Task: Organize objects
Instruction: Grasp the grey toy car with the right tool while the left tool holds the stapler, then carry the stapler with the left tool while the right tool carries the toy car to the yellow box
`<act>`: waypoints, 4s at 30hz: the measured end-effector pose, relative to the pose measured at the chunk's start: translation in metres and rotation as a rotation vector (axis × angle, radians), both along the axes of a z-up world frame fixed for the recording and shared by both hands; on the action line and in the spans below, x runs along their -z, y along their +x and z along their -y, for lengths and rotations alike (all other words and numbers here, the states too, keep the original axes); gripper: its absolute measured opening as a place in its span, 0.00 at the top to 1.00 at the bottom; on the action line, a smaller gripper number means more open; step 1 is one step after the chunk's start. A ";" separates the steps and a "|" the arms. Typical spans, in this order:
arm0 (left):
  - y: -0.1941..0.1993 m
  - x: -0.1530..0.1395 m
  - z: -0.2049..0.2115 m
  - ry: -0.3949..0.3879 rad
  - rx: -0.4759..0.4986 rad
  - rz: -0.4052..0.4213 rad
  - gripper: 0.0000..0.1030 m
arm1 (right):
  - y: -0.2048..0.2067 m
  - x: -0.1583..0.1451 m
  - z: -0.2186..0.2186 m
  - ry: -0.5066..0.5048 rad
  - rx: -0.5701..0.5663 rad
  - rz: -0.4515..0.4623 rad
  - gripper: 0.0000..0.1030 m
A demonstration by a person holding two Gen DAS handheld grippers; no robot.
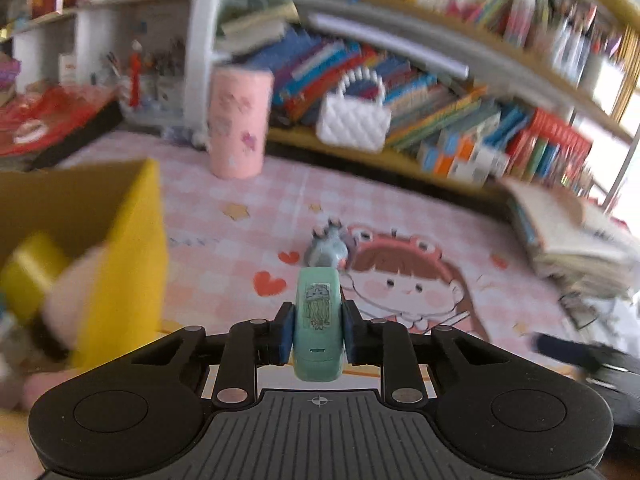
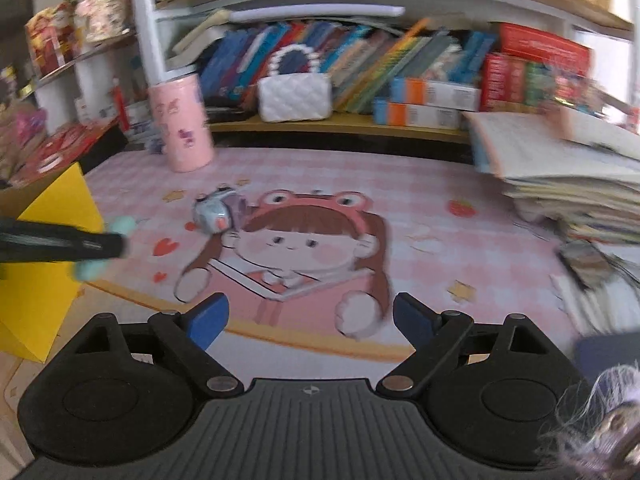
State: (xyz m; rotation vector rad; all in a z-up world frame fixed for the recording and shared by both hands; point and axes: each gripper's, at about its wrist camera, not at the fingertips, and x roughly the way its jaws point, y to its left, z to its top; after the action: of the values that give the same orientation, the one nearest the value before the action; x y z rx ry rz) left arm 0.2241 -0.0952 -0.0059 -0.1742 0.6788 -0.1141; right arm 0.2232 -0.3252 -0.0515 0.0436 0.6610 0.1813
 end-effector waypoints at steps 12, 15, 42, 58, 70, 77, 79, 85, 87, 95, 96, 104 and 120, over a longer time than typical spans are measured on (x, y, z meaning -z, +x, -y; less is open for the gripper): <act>-0.077 -0.033 -0.045 0.007 -0.186 0.015 0.78 | 0.115 0.032 -0.081 -0.048 -0.285 0.060 0.14; -0.085 -0.036 -0.049 0.032 -0.215 0.020 0.78 | 0.137 0.041 -0.093 -0.069 -0.299 0.045 0.14; -0.128 -0.028 -0.115 -0.012 -0.192 0.078 0.78 | 0.052 -0.011 -0.096 0.057 -0.169 0.014 0.38; -0.168 -0.021 -0.166 -0.093 -0.102 0.097 0.78 | -0.116 -0.038 -0.179 0.057 -0.200 -0.075 0.38; -0.210 -0.019 -0.213 -0.094 -0.118 0.083 0.78 | -0.167 -0.042 -0.232 0.032 -0.241 -0.074 0.38; -0.225 -0.019 -0.227 -0.084 -0.089 0.093 0.78 | -0.185 -0.042 -0.251 0.038 -0.238 -0.070 0.38; -0.229 -0.020 -0.232 -0.084 -0.087 0.098 0.78 | -0.189 -0.042 -0.256 0.038 -0.239 -0.068 0.38; -0.233 -0.021 -0.243 -0.089 -0.079 0.109 0.78 | -0.197 -0.044 -0.271 0.022 -0.250 -0.057 0.38; -0.233 -0.021 -0.246 -0.091 -0.081 0.114 0.78 | -0.198 -0.045 -0.276 0.014 -0.255 -0.054 0.38; -0.225 -0.026 -0.256 -0.083 -0.101 0.151 0.78 | -0.189 -0.052 -0.288 -0.008 -0.266 -0.035 0.38; -0.223 -0.027 -0.257 -0.082 -0.105 0.156 0.78 | -0.186 -0.053 -0.290 -0.012 -0.269 -0.029 0.38; -0.185 -0.040 -0.257 -0.069 -0.128 0.212 0.78 | -0.150 -0.075 -0.301 -0.033 -0.278 0.065 0.38; -0.106 -0.040 -0.235 -0.007 -0.169 0.186 0.78 | -0.018 -0.055 -0.318 -0.106 -0.337 -0.032 0.38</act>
State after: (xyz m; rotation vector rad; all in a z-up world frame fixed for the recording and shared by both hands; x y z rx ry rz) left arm 0.1185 0.1393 0.0343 -0.2239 0.4765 0.0290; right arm 0.2052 -0.0075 0.0034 -0.1685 0.7059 0.4707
